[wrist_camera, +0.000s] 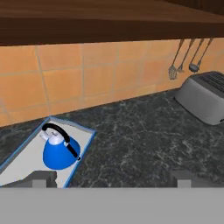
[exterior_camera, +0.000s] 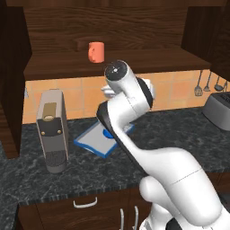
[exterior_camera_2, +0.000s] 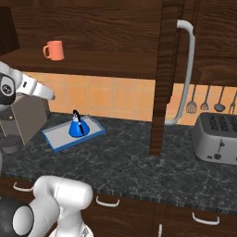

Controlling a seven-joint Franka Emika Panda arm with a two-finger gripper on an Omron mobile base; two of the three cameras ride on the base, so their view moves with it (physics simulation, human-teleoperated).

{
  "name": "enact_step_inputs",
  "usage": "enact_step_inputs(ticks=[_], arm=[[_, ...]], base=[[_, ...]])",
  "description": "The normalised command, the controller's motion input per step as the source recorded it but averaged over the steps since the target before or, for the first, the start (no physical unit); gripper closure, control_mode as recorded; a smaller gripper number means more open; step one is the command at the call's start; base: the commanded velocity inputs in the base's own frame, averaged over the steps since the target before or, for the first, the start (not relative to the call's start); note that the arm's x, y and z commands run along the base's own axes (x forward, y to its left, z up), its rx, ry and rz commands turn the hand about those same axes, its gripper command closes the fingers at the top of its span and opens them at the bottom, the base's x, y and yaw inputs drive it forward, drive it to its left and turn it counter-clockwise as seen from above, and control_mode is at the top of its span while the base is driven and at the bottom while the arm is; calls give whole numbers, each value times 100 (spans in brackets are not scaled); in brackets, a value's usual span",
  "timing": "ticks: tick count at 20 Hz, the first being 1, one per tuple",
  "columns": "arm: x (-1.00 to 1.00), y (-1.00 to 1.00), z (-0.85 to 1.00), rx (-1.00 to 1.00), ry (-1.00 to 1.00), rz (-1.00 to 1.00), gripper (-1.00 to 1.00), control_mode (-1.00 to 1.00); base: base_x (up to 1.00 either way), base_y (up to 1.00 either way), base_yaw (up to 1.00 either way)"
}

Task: Pick the kettle from the counter and place it on the tray. Then pick the mug from the cabinet and place it on the tray. Then close the cabinet doors.

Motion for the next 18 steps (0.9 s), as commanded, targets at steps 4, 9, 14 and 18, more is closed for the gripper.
enact_step_inputs(ticks=[4, 9, 14, 18], arm=[[24, 5, 5, 0, -2, -16, -100, -100], [38, 11, 12, 0, -7, -16, -100, -100], [4, 5, 58, 0, 0, -15, -100, -100], [14, 9, 18, 0, -3, -2, -100, -100]], base=[[0, 0, 0], [0, 0, 0], [0, 0, 0], [0, 0, 0]])
